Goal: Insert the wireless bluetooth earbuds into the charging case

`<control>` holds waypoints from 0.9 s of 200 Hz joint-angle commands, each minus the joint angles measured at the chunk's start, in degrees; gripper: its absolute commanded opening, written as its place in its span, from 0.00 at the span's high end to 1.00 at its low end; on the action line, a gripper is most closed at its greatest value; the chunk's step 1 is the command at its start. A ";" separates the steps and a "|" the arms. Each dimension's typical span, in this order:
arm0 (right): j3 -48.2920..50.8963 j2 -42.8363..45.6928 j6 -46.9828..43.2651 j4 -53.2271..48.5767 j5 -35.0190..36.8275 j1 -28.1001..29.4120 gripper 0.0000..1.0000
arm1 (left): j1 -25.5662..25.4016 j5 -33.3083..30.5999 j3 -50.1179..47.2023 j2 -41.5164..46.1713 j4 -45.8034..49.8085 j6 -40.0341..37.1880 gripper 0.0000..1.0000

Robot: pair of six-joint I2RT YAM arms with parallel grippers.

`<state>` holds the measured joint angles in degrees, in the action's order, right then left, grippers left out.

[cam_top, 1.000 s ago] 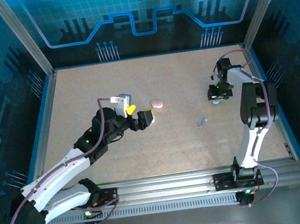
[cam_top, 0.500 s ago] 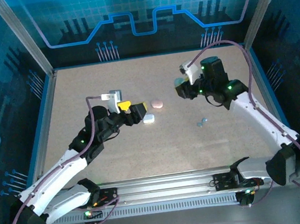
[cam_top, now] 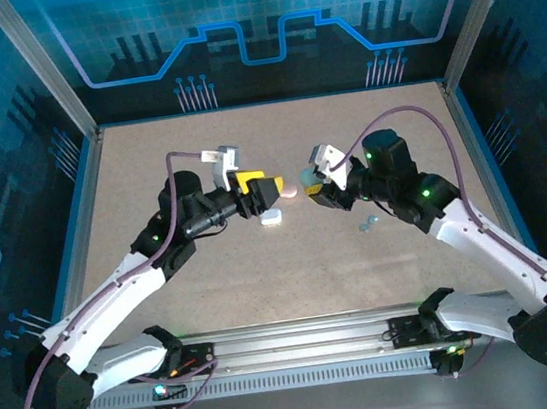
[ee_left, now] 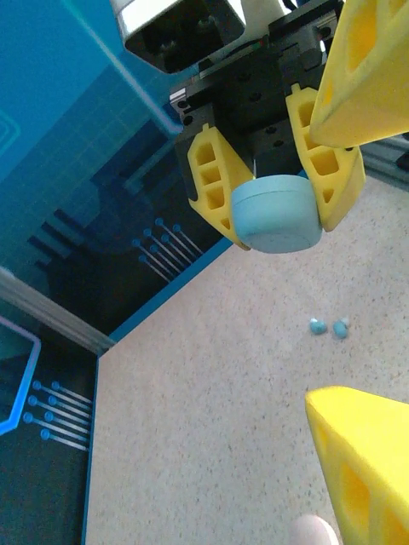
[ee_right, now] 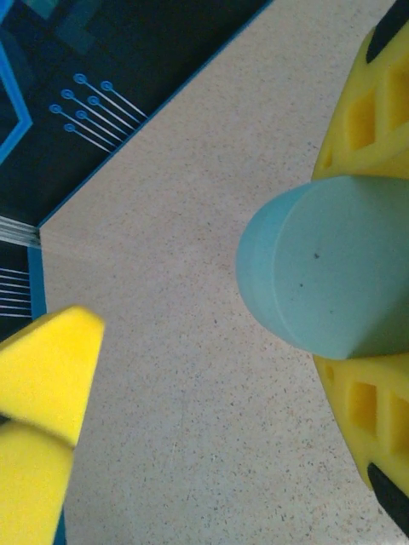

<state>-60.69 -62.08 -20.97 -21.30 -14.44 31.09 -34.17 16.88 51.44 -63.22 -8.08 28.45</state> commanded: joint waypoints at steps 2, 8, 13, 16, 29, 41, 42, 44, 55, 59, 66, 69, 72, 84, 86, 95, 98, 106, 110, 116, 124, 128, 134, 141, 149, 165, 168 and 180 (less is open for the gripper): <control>0.92 1.09 -3.71 2.57 -0.90 0.98 0.65 | -1.89 4.56 3.49 -1.60 -0.42 -1.77 0.25; 0.78 1.11 -3.72 2.66 -0.91 1.10 0.65 | -2.44 4.49 4.02 -2.03 0.23 -2.58 0.25; 0.70 1.13 -3.73 2.67 -0.90 1.08 0.65 | -2.84 4.35 4.46 -2.45 0.88 -3.14 0.25; 0.66 1.09 -3.73 2.75 -0.98 1.08 0.65 | -3.02 4.26 4.78 -2.63 1.28 -3.43 0.25; 0.57 1.03 -3.87 3.06 -1.39 1.16 0.65 | -3.39 4.25 5.91 -3.75 2.61 -3.70 0.25; 0.35 1.01 -4.08 2.85 -1.44 1.31 0.65 | -3.88 4.47 6.62 -4.67 2.80 -3.80 0.26; 0.37 1.01 -4.08 2.85 -1.41 1.33 0.65 | -3.92 4.51 6.64 -4.74 2.80 -3.78 0.26; 0.39 0.96 -4.03 2.84 -1.43 1.34 0.65 | -4.07 4.55 6.83 -4.83 2.85 -3.89 0.26; 0.22 0.91 -4.15 2.73 -1.50 1.40 0.64 | -4.59 4.33 7.49 -5.62 3.18 -4.24 0.26; 0.16 1.00 -4.16 2.75 -1.71 1.43 0.64 | -4.71 4.16 7.80 -5.99 3.43 -4.23 0.26; 0.23 1.04 -4.26 2.93 -1.97 1.43 0.64 | -4.77 3.95 8.28 -6.46 3.69 -4.20 0.27; 0.30 1.08 -4.33 3.05 -2.15 1.43 0.64 | -4.84 3.95 8.51 -6.73 3.76 -4.17 0.27; 0.37 1.09 -4.38 3.17 -2.23 1.48 0.64 | -4.83 3.95 8.69 -7.00 3.83 -4.19 0.28; 0.47 1.18 -4.66 3.35 -2.65 1.60 0.64 | -5.03 3.26 9.46 -7.97 4.14 -3.97 0.29; 0.48 1.18 -4.82 3.30 -2.80 1.65 0.64 | -5.09 3.14 9.64 -8.15 4.24 -3.94 0.30; 0.39 1.18 -5.10 3.24 -3.12 1.90 0.64 | -5.35 2.67 10.43 -8.93 4.92 -4.05 0.31; 0.35 1.18 -5.17 3.28 -3.25 2.01 0.64 | -5.43 2.59 10.77 -9.23 5.19 -4.05 0.31; 0.36 1.20 -5.30 3.52 -3.49 2.22 0.63 | -5.73 2.39 11.57 -10.08 5.80 -4.18 0.32; 0.45 1.17 -5.38 3.67 -3.50 2.37 0.63 | -5.81 2.41 11.85 -10.43 5.95 -4.26 0.32; 0.56 1.09 -5.29 4.01 -3.33 2.56 0.63 | -5.99 2.48 12.17 -10.96 5.97 -4.21 0.33; 0.57 1.09 -5.33 4.24 -3.10 2.82 0.63 | -6.18 2.26 12.52 -11.56 6.19 -4.16 0.35; 0.52 1.09 -5.48 4.33 -3.08 2.88 0.62 | -6.25 1.99 12.80 -11.85 6.47 -4.07 0.37; 0.56 1.13 -5.57 4.57 -2.93 3.13 0.62 | -6.26 1.72 13.24 -12.37 7.15 -4.01 0.39; 0.65 1.09 -5.47 4.84 -2.64 3.27 0.62 | -6.31 1.34 13.66 -12.97 8.01 -3.85 0.43; 0.62 1.09 -5.64 4.95 -2.61 3.49 0.62 | -6.37 0.98 14.04 -13.39 8.75 -3.76 0.48; 0.66 1.08 -6.25 4.86 -1.54 4.02 0.61 | -6.33 0.28 13.98 -13.52 8.78 -2.73 0.61; 0.61 1.09 -6.38 4.86 -1.26 4.14 0.60 | -6.40 0.11 14.03 -13.51 8.78 -2.49 0.63; 0.83 1.24 -7.08 4.93 -0.32 4.31 0.57 | -6.27 -0.70 13.37 -13.04 8.07 -1.44 0.69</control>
<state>-60.18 -61.76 -26.02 -19.05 -14.98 33.78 -40.49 18.65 63.81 -76.14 -1.23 25.61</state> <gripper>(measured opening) 0.407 0.363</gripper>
